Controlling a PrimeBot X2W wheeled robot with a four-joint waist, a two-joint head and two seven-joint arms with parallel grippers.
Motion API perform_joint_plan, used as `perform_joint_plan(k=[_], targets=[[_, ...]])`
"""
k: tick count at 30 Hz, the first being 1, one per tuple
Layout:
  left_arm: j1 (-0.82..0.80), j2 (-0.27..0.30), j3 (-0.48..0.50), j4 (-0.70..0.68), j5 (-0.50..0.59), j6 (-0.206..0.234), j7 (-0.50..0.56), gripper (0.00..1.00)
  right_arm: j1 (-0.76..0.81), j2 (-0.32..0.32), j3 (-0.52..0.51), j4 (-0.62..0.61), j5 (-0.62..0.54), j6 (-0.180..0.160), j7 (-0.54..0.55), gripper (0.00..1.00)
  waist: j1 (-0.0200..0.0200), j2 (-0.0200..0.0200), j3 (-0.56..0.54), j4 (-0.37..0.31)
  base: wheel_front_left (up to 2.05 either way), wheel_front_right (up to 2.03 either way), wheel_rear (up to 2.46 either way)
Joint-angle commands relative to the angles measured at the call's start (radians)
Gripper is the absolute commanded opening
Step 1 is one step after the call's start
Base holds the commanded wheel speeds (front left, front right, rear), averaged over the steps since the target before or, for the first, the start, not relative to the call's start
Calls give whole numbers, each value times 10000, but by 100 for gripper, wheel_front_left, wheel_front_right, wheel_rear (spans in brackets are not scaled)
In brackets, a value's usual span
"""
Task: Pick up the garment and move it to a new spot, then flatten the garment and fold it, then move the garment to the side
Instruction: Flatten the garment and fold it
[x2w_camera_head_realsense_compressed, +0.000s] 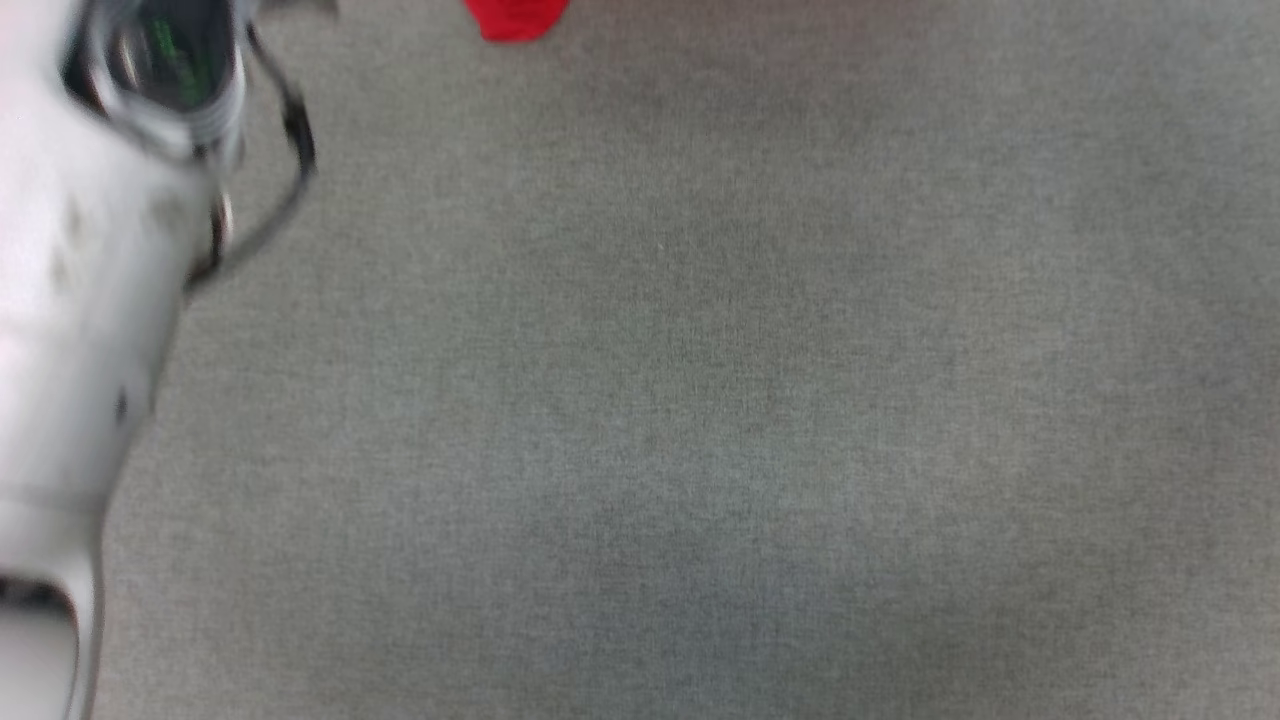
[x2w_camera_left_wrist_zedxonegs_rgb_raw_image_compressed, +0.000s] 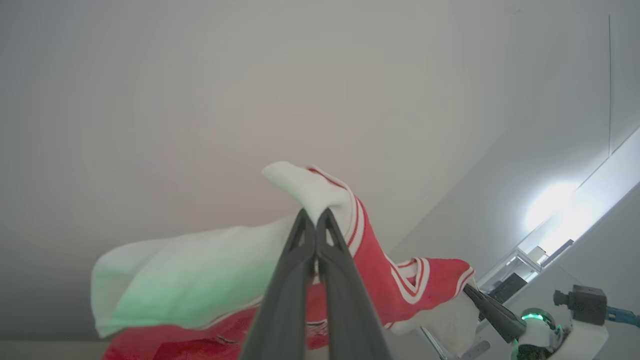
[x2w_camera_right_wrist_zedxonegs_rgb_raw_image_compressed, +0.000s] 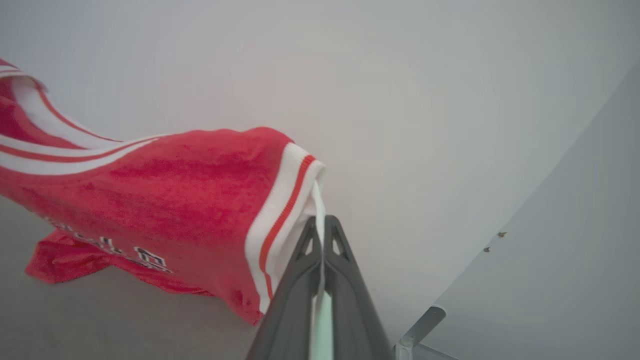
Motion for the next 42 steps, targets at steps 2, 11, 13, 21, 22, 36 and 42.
perform_joint_plan(k=[2, 11, 13, 21, 22, 36, 42], targets=[[1586, 484, -90, -1104, -520, -30, -7, 0, 1621, -1068, 703, -1769, 1130, -19, 752, 0, 0, 0, -494, 33, 0, 0, 0], [6096, 1878, -340, -4179, -1178, -30, -850, 0, 6529, -3321, -398, -6361, 2621, -19, 2678, 0, 0, 0, -1020, 18, 0, 0, 0], [6952, 2101, -350, -4717, -1287, -30, -1060, 0, 7551, -3451, -930, -7217, 2574, -19, 3144, 0, 0, 0, -1118, 2, 0, 0, 0], [9277, 2611, -242, -5751, -1324, -30, -1483, 0, 10809, -3157, -2688, -9940, 2346, -19, 5169, 0, 0, 0, -1412, 44, 0, 0, 0], [9513, 2642, -214, -5874, -1310, -30, -1519, 0, 11210, -3073, -2871, -10292, 2280, -19, 5488, 0, 0, 0, -1445, 47, 0, 0, 0], [12539, 3180, 365, -6964, -1222, -30, -1680, 0, 14995, -1974, -4227, -13650, 2007, -18, 8780, 0, 0, 0, -1529, -88, 0, 0, 0], [13296, 3406, 595, -7372, -1137, -30, -1683, 0, 15614, -1718, -4611, -14120, 2029, -18, 9173, 0, 0, 0, -1403, -82, 0, 0, 0]])
